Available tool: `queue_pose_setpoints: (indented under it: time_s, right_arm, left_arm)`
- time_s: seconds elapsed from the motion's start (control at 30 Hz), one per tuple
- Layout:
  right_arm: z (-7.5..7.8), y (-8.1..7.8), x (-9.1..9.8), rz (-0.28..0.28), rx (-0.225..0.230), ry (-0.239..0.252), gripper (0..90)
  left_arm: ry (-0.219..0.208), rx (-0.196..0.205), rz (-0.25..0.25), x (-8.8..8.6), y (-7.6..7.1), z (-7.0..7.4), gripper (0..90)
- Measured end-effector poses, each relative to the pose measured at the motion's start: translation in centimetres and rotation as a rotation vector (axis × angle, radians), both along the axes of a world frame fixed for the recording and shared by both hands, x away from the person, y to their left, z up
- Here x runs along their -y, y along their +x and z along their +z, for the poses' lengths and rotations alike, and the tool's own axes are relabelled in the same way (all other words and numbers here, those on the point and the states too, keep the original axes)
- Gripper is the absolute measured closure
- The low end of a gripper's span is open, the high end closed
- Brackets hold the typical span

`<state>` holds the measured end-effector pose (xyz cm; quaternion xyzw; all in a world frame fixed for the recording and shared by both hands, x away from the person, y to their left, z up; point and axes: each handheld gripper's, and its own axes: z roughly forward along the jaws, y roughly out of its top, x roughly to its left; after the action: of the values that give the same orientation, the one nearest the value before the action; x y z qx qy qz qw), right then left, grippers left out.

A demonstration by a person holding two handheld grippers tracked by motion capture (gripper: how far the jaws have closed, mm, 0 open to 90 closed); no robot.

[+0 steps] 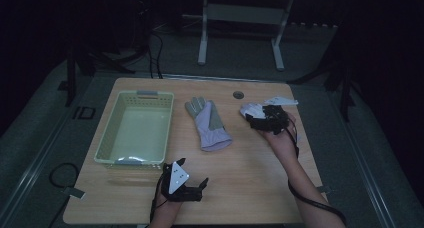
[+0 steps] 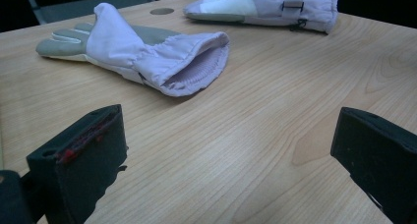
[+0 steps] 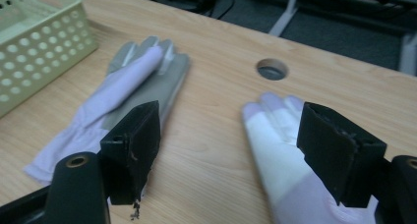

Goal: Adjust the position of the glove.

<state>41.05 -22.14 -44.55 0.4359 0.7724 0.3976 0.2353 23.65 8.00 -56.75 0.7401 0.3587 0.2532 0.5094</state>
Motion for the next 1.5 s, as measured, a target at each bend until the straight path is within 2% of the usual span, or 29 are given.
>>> queue_pose_setpoints:
  time_s: [0.13, 0.17, 0.47, 0.67, 0.9, 1.1, 1.17, 1.5]
  right_arm:
    - [-0.4, 0.4, -1.1, 0.017, -0.009, -0.009, 24.3]
    - [-0.7, 0.6, -2.0, 0.03, -0.019, -0.017, 24.3]
    - [-1.3, 1.5, -5.3, 0.076, -0.036, -0.035, 27.6]
    - [-2.3, 2.7, -7.7, 0.13, -0.084, -0.047, 36.1]
    - [-3.8, 3.7, -9.8, 0.17, -0.122, -0.072, 42.5]
    - [-5.1, 4.8, -11.0, 0.181, -0.147, -0.098, 44.6]
    - [-6.0, 5.5, -11.5, 0.182, -0.162, -0.133, 48.1]
    - [-8.0, 6.4, -11.9, 0.18, -0.203, -0.167, 52.3]
  left_arm:
    - [0.001, 0.0, -0.001, 0.0, 0.0, 0.0, 0.3]
    - [0.002, 0.001, -0.004, 0.0, 0.0, 0.0, 0.3]
    - [0.011, 0.008, -0.012, 0.1, -0.1, 0.0, 0.3]
    - [-0.005, 0.0, -0.012, 0.0, 0.0, 0.0, 0.3]
    - [0.007, 0.005, -0.016, 0.1, 0.0, 0.0, 0.3]
    - [-0.006, 0.0, -0.016, 0.0, 0.0, 0.0, 0.3]
    - [-0.005, 0.001, -0.016, 0.0, 0.0, 0.0, 0.3]
    - [0.004, 0.002, -0.018, 0.1, 0.0, 0.0, 0.3]
